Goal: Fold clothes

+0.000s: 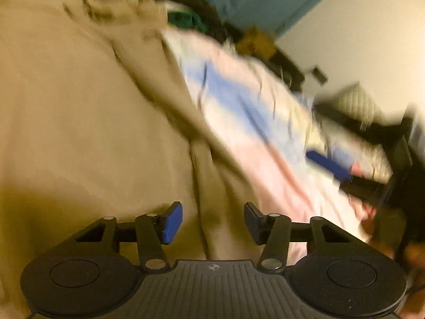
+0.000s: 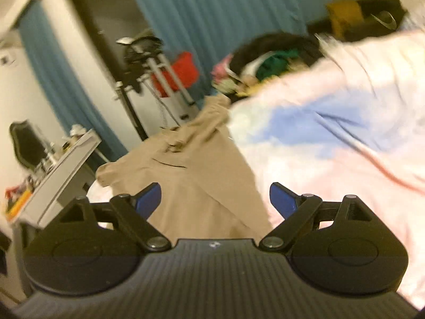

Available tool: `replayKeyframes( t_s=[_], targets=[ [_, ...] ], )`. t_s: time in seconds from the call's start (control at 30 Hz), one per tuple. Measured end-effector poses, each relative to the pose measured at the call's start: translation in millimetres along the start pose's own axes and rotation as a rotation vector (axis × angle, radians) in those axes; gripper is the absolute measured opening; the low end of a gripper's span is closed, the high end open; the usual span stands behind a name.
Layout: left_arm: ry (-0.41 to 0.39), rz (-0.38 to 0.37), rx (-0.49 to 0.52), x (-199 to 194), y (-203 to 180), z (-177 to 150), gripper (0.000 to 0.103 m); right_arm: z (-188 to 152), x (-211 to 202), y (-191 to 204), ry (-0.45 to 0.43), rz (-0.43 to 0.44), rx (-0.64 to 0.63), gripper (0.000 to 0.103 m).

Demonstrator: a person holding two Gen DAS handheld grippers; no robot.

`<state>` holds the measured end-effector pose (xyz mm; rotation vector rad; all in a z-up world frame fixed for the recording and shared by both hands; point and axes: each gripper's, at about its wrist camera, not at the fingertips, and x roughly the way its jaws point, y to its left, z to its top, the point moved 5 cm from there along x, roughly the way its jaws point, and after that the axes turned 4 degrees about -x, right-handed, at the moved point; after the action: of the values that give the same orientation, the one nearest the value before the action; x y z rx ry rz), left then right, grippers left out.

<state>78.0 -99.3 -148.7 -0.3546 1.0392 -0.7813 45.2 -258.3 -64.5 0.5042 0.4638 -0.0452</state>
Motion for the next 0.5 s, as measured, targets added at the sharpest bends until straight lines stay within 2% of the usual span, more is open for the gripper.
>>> replayKeyframes(
  t_s=[0.07,0.1,0.17,0.2,0.23,0.37,0.5],
  targets=[
    [0.057,0.003,-0.001,21.5,0.0,-10.0,0.048,3.9,5.5,-7.3,-0.002,0.015,0.039,0.090],
    [0.053,0.015,0.009,28.0,-0.9,-12.7,0.048,4.3,8.3,-10.0,0.000,0.019,0.051,0.090],
    [0.038,0.043,0.027,33.1,-4.3,-13.2,0.033,3.9,13.7,-15.6,0.009,0.020,0.071,0.090],
    [0.036,0.048,0.024,33.1,-5.6,-13.1,0.009,2.7,16.1,-18.6,0.017,0.016,0.077,0.090],
    [0.028,0.049,0.017,28.0,-6.5,-12.9,0.006,1.5,18.5,-21.7,0.026,0.012,0.083,0.090],
    [-0.010,0.055,-0.009,3.3,-10.0,-9.4,0.005,-2.0,23.1,-31.6,0.057,-0.003,0.116,0.090],
    [-0.057,0.050,-0.070,-46.3,-18.9,-20.9,0.005,-4.5,24.6,-31.2,0.076,-0.002,0.113,0.090]
  ],
)
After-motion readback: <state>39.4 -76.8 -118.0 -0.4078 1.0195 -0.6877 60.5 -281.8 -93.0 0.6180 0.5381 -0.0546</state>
